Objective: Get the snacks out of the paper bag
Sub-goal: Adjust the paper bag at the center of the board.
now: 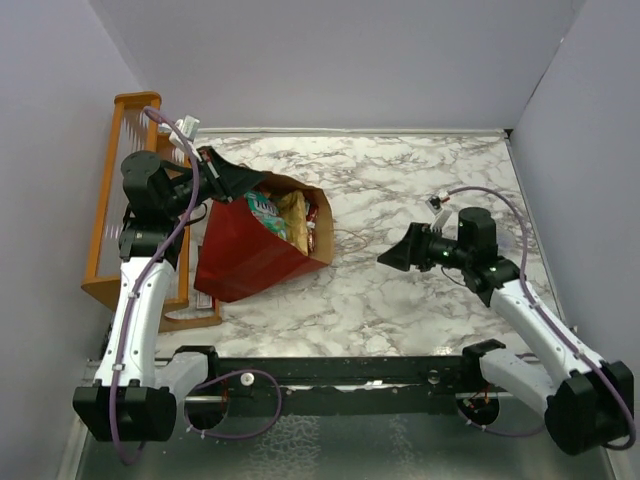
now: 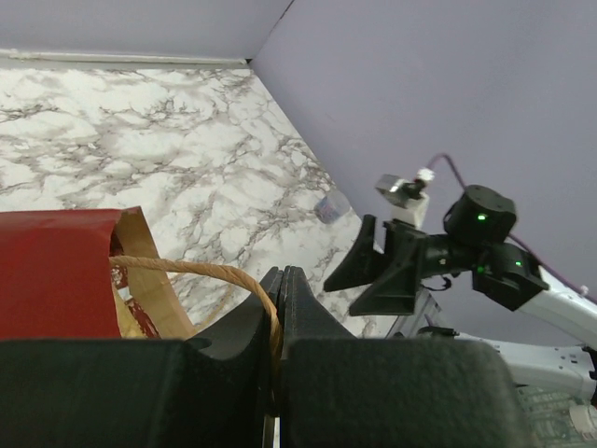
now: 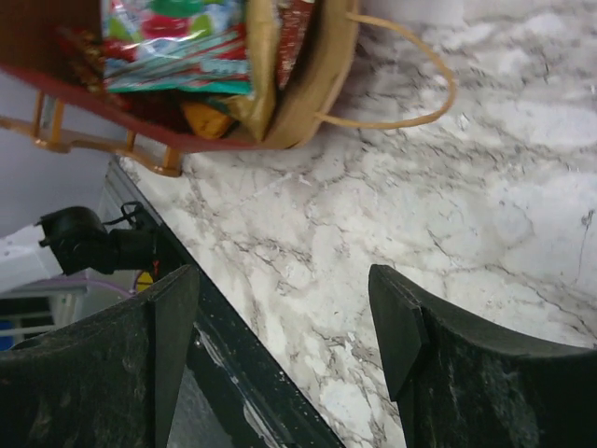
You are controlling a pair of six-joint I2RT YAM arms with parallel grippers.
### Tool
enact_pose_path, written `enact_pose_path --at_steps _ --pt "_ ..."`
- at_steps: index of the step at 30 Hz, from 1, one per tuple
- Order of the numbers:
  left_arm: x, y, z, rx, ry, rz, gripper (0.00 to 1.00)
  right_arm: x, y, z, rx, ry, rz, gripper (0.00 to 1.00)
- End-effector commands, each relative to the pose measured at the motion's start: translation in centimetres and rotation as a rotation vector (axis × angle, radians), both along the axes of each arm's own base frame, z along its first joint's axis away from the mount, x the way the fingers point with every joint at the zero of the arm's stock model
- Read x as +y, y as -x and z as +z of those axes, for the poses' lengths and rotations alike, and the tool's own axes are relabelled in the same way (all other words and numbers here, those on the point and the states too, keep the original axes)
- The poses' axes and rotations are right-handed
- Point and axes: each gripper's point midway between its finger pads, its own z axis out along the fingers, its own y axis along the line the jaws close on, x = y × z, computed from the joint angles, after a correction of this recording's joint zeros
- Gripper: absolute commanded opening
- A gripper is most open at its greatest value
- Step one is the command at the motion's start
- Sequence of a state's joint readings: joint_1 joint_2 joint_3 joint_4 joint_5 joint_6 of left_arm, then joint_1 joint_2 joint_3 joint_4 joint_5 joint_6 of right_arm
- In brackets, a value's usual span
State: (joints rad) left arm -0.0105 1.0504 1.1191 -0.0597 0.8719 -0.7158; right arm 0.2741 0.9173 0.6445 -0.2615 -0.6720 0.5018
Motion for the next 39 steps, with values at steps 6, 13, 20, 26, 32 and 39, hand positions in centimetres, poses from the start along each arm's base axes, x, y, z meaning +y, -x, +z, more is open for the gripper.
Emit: enact_pose_path --at_steps 6,13,20,26,32,39 --pt "-0.3 2.9 0.0 -0.003 -0.005 -0.020 0.00 1.5 -4.4 -6.9 0.133 -0.095 -0.091 0.80" --pt "-0.5 4.4 -0.2 -0.020 -0.008 -0.055 0.00 3.9 -5.5 -8.8 0.194 -0.220 0.009 0.76" --pt "-0.6 6.4 -0.5 -0.046 -0.025 -0.076 0.00 5.8 -7.4 -11.5 0.296 -0.299 0.039 0.63" --pt "-0.5 6.7 -1.5 -0.036 -0.045 -0.073 0.00 6.1 -4.8 -10.1 0.283 -0.324 0.121 0.09" --pt "-0.5 5.6 -2.0 -0.017 -0.032 -0.059 0.00 4.7 -1.7 -5.3 0.147 -0.209 0.155 0.01" --pt "0.6 4.0 -1.8 0.015 -0.071 0.039 0.00 4.1 4.1 -2.7 0.110 -0.193 0.237 0.02"
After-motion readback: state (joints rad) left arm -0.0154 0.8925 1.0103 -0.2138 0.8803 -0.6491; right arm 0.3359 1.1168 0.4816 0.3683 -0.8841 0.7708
